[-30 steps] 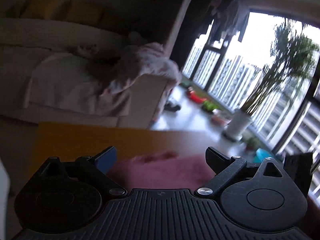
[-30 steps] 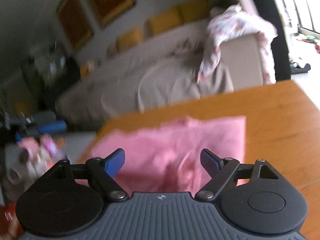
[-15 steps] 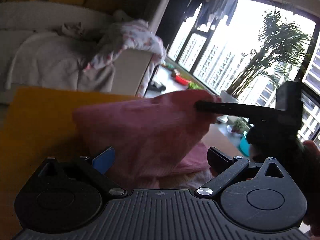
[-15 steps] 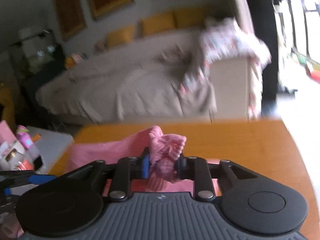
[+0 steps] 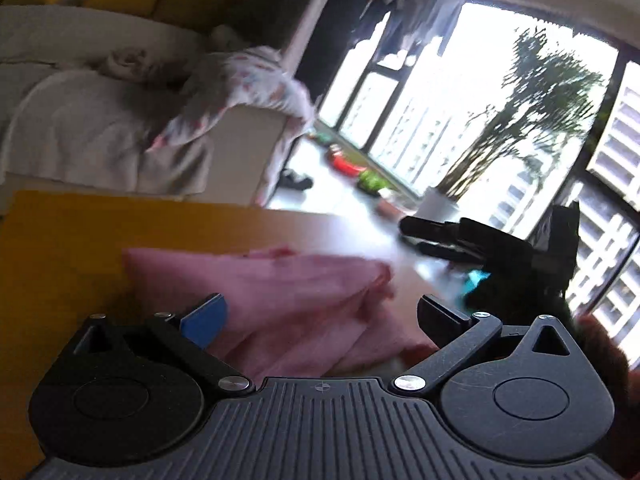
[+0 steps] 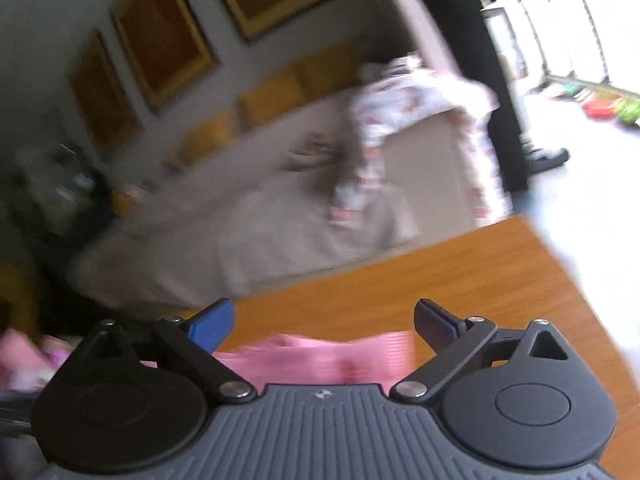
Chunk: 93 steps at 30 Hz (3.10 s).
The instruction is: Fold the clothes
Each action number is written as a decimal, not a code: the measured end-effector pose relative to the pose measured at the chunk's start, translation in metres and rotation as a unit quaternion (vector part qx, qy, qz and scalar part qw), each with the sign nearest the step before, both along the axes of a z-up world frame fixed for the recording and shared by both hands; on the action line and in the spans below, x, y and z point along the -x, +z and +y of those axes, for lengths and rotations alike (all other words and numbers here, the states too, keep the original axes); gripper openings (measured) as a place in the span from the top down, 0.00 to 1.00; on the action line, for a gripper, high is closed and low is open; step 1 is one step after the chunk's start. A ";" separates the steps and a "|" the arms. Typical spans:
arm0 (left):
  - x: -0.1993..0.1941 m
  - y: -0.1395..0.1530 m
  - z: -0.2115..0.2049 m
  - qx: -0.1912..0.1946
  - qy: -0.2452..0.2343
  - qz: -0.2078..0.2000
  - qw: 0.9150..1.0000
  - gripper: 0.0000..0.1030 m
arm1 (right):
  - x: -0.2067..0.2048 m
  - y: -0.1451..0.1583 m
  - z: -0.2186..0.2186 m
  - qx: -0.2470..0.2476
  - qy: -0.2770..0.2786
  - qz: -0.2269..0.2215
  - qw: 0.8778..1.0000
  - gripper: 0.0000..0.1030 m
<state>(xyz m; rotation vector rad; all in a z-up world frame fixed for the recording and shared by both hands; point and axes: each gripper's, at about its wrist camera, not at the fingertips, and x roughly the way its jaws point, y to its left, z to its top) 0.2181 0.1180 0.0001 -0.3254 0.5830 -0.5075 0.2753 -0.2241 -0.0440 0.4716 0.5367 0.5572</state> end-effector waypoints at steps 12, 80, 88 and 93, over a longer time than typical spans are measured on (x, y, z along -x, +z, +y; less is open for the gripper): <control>-0.037 -0.047 -0.001 -0.006 0.028 0.089 0.996 0.00 | -0.014 -0.055 0.016 -0.021 0.008 0.098 0.995 0.04; 0.224 0.006 -0.040 -0.056 -0.069 0.007 0.996 0.13 | 0.002 -0.059 0.013 -0.077 0.012 0.069 0.995 0.00; 0.227 -0.011 -0.015 -0.129 0.021 0.006 0.991 0.10 | 0.142 0.017 -0.045 0.060 0.005 -0.094 0.994 0.00; 0.221 -0.034 -0.042 -0.189 -0.005 -0.010 0.982 0.44 | 0.217 0.016 -0.093 0.105 -0.064 -0.100 0.987 0.00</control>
